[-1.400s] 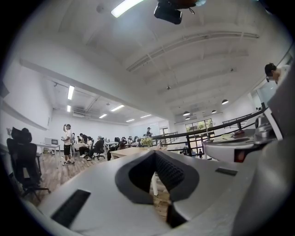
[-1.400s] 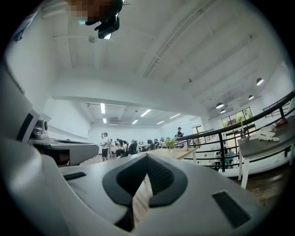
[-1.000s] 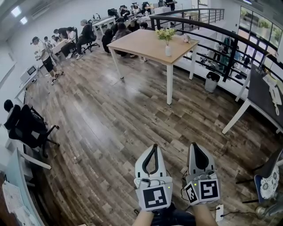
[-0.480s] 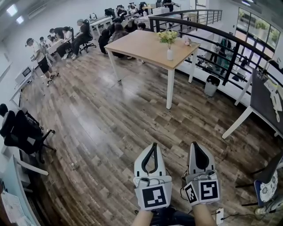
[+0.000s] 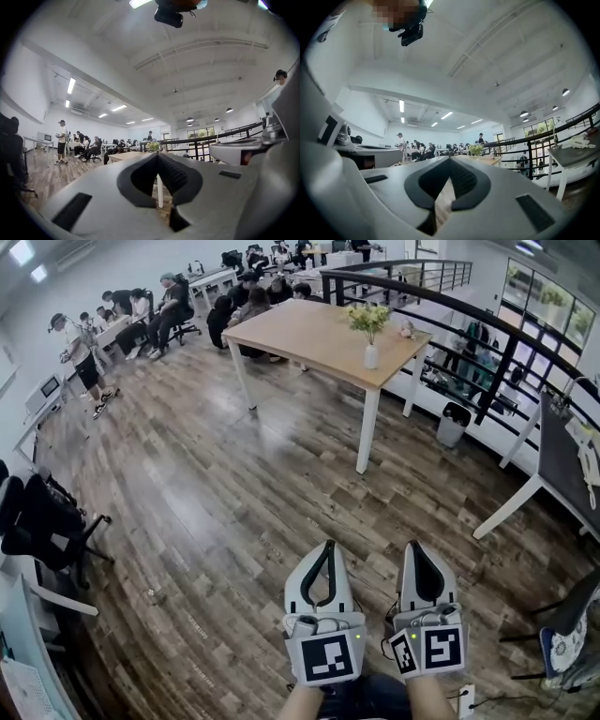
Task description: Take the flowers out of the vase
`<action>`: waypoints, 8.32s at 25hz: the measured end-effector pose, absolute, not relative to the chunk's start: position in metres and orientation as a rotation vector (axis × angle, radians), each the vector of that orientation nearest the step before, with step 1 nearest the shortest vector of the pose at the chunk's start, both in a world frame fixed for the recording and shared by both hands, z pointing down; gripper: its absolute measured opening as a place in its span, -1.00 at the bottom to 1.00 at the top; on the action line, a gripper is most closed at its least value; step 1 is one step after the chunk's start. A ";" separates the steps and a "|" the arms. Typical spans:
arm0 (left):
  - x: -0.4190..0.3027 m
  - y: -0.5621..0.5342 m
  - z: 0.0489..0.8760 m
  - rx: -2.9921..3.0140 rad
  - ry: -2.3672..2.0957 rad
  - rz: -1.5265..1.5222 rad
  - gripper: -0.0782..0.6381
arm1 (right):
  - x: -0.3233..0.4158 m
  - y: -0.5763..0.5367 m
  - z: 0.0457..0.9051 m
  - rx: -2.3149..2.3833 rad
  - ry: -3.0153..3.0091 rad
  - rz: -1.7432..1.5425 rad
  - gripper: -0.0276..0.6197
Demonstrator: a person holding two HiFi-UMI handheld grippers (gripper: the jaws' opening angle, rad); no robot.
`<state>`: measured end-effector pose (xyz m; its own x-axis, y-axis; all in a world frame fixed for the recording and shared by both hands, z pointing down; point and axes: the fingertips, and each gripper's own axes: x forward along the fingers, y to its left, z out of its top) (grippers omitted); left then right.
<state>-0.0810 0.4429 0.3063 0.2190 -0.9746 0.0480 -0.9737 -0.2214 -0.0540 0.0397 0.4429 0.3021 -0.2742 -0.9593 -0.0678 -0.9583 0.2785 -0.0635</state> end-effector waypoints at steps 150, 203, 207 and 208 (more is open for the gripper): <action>-0.052 -0.290 0.358 -2.553 1.952 -0.219 -0.69 | 0.068 -0.298 0.348 -1.912 2.456 -0.149 -0.94; -0.008 -0.451 0.382 -2.543 2.024 -0.317 -0.69 | 0.115 -0.468 0.404 -1.946 2.540 -0.296 -0.83; -0.009 -0.461 0.388 -2.560 2.019 -0.324 -0.69 | 0.119 -0.477 0.412 -1.992 2.536 -0.312 -0.83; -0.009 -0.463 0.390 -2.563 2.020 -0.326 -0.69 | 0.121 -0.479 0.414 -2.001 2.534 -0.315 -0.83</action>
<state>-0.0093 -0.4626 0.3897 0.2250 -0.9444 0.2397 -0.9718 -0.2352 -0.0143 0.1206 -0.4787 0.4145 -0.2360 -0.9510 0.1997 -0.9709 0.2224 -0.0882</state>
